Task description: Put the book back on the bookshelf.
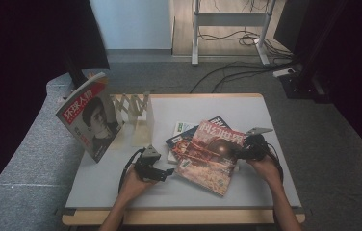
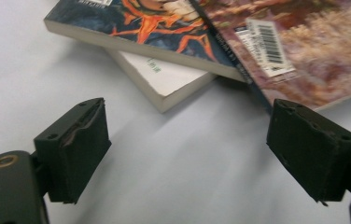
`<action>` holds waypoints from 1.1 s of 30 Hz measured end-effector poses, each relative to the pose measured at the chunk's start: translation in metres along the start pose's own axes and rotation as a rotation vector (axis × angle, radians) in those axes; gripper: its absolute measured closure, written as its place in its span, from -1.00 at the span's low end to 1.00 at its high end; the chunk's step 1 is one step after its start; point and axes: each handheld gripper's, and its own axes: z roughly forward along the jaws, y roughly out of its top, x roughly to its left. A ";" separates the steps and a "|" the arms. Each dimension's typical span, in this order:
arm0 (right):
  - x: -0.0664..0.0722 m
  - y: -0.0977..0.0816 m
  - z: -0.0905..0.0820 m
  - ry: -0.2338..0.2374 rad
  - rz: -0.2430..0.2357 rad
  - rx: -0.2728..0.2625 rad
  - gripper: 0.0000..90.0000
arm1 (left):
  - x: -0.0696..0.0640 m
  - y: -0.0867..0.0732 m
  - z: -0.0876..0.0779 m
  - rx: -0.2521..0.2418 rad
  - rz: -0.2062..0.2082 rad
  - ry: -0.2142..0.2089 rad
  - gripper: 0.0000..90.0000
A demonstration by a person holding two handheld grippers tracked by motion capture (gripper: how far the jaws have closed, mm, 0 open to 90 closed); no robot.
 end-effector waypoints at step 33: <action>-0.007 -0.008 -0.004 0.023 0.032 0.000 -0.71 | -0.012 0.011 0.012 -0.013 0.025 -0.002 -0.94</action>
